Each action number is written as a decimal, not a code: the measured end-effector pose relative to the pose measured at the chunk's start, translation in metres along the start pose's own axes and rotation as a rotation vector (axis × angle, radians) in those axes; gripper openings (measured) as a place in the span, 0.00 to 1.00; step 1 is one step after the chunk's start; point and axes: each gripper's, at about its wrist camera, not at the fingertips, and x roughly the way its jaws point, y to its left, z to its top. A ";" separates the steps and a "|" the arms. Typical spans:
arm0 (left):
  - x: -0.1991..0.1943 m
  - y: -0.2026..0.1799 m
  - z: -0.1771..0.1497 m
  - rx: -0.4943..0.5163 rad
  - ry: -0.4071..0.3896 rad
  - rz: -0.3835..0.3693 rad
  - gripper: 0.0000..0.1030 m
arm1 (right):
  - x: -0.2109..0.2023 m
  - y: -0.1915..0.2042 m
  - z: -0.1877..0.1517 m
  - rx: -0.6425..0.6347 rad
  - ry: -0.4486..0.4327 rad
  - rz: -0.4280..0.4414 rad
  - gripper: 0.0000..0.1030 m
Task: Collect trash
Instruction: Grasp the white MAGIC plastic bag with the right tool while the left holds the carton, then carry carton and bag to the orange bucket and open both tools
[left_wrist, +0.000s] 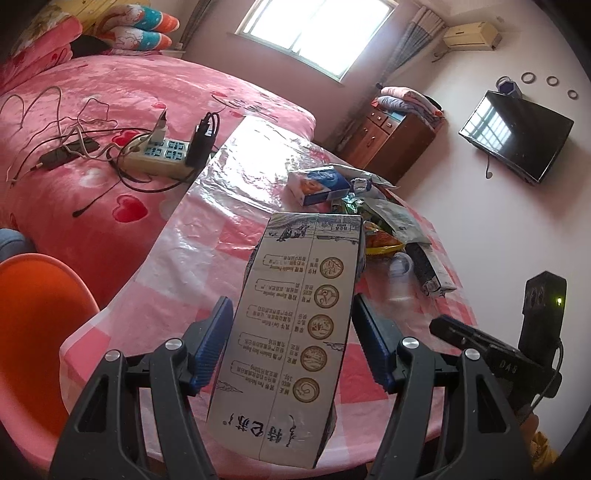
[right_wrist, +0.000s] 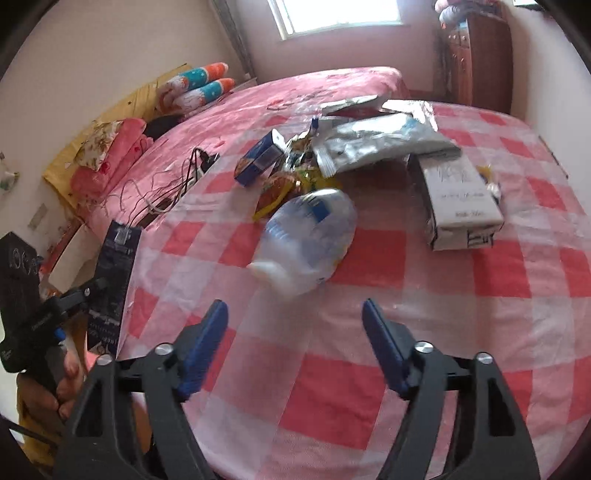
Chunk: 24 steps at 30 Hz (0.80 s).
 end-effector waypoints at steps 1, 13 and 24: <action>0.000 0.001 0.000 0.000 0.000 -0.002 0.65 | 0.003 0.000 0.003 0.002 -0.001 -0.010 0.80; 0.000 0.003 0.000 -0.001 0.005 -0.004 0.65 | 0.046 -0.012 0.030 0.129 0.025 -0.017 0.90; 0.009 0.008 0.000 -0.006 0.024 -0.010 0.62 | 0.062 0.018 0.030 -0.178 0.081 -0.001 0.91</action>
